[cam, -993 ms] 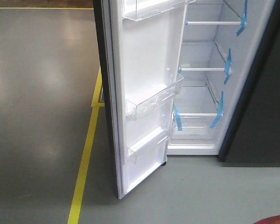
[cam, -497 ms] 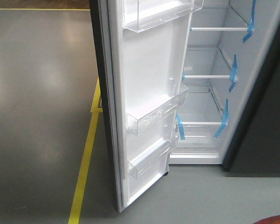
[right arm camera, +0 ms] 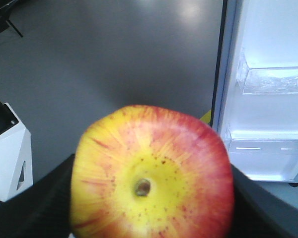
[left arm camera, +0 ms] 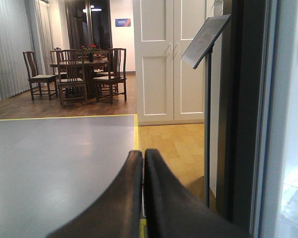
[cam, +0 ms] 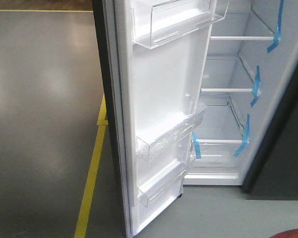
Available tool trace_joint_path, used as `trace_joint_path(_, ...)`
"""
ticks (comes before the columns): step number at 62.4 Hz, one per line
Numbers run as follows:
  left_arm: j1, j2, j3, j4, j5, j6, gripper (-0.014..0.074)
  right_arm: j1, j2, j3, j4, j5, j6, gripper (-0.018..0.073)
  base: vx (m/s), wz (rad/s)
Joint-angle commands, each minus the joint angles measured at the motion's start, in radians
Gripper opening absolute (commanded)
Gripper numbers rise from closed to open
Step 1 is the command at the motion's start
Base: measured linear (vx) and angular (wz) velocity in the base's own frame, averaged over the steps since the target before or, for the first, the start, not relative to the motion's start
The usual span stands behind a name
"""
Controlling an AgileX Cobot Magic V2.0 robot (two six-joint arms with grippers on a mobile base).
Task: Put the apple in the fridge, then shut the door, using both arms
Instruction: 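Approach the fridge door bins, stopping close to the door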
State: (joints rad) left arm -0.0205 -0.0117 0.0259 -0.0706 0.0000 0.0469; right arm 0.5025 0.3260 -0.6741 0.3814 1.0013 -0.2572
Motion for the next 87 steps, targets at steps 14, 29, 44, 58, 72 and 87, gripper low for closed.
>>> trace_joint_path(14,0.001,-0.015,0.021,-0.003,-0.073,-0.003,-0.0006,0.000,0.011,-0.027,0.025,-0.075,-0.004,0.0395,0.12,0.01)
trace_joint_path(29,0.001,-0.015,0.021,-0.003,-0.073,-0.003,-0.0006,0.000,0.011,-0.027,0.025,-0.075,-0.004,0.0395,0.10,0.00)
trace_joint_path(44,0.001,-0.015,0.021,-0.003,-0.073,-0.003,-0.0006,0.000,0.011,-0.027,0.025,-0.075,-0.004,0.0395,0.09,-0.01)
trace_joint_path(58,0.001,-0.015,0.021,-0.003,-0.073,-0.003,-0.0006,0.000,0.011,-0.027,0.025,-0.075,-0.004,0.0395,0.07,-0.02)
trace_joint_path(72,0.001,-0.015,0.021,-0.003,-0.073,-0.003,-0.0006,0.000,0.011,-0.027,0.025,-0.075,-0.004,0.0395,0.06,-0.02)
trace_joint_path(87,0.001,-0.015,0.021,-0.003,-0.073,-0.003,-0.0006,0.000,0.011,-0.027,0.025,-0.075,-0.004,0.0395,0.06,-0.02)
